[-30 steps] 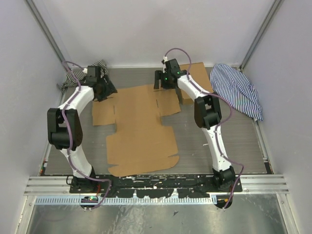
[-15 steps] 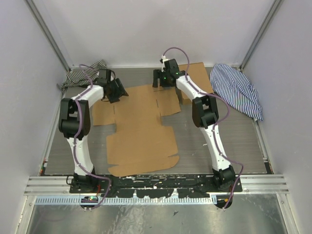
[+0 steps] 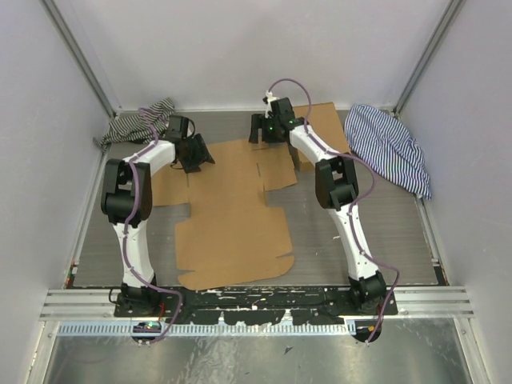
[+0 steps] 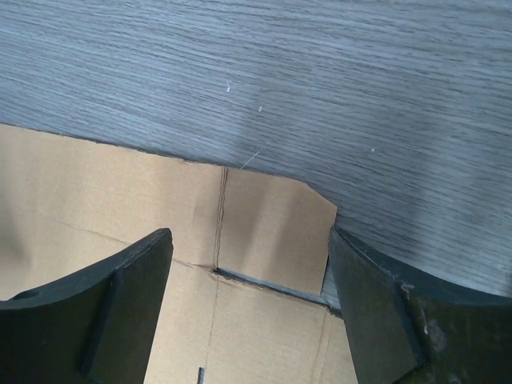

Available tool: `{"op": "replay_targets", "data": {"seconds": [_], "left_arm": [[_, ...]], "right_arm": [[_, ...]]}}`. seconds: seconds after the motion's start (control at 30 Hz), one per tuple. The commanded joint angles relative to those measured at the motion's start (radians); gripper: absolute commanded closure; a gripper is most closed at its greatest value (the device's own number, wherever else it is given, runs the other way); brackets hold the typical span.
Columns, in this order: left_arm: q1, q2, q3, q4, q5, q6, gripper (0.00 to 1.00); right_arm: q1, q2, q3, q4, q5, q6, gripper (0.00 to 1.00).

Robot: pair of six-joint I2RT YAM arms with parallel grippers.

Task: Fold the paper box

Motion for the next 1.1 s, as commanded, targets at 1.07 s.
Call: {"op": "replay_targets", "data": {"seconds": [1.07], "left_arm": [[-0.019,0.044,0.032,-0.073,0.0,0.026,0.34]], "right_arm": [[0.024,-0.167,-0.14,0.254,-0.309,0.205,0.22]]}}
